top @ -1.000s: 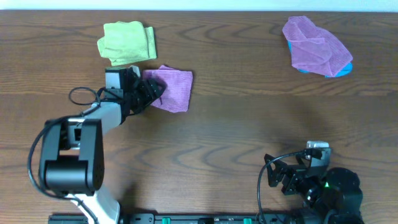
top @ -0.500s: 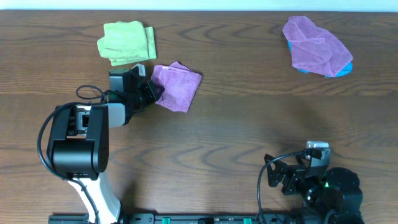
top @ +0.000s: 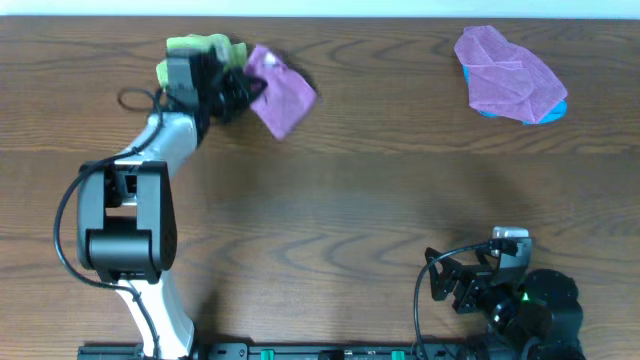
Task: Fold the cloth
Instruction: 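Lift the pink cloth with the left gripper and carry it onto the green cloth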
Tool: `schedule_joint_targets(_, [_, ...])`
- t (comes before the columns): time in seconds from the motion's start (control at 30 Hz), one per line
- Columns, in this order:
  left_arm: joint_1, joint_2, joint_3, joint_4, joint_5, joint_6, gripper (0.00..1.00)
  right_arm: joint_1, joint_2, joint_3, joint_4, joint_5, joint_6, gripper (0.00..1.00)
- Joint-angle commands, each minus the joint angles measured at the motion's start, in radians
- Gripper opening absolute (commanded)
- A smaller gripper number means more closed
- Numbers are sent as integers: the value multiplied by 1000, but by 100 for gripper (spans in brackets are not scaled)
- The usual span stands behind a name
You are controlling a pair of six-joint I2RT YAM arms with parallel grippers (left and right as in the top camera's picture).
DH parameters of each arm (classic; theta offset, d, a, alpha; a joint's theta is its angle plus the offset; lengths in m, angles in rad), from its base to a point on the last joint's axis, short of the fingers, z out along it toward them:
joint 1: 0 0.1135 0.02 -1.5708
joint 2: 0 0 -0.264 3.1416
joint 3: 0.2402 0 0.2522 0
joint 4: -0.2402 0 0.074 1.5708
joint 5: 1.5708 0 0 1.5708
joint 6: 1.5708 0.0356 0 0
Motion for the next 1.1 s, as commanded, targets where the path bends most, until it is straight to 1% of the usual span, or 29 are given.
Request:
schedule_joint_targets(0.0, [-5,-5,151,-83,-27,0,6,-5,-6,-2,-2,2,14,99])
schedule_joint_targets(0.1, [-3,-5,293,-206,-124,42,6,-5,-6,-2,-2,2,14,99])
schedule_joint_targets(0.17, [-2,-5,357,-244,-197,64,6,-5,-6,-2,-2,2,14,99])
schedule_joint_targets(0.43, [27,7,373,-229,-365,79,6,-5,-6,-2,-2,2,14,99])
schedule_joint_targets(0.53, [53,43,373,-180,-356,71,6,-5,-6,-2,-2,2,14,99])
schedule_joint_targets(0.63, [76,101,374,-128,-305,32,5,-5,-6,-2,-2,2,14,99])
schedule_joint_targets(0.87, [106,179,374,-152,-299,39,6,-5,-6,-2,-2,2,14,99])
schedule_joint_targets(1.07, [143,196,373,-210,-313,46,6,-5,-6,-2,-2,2,14,99])
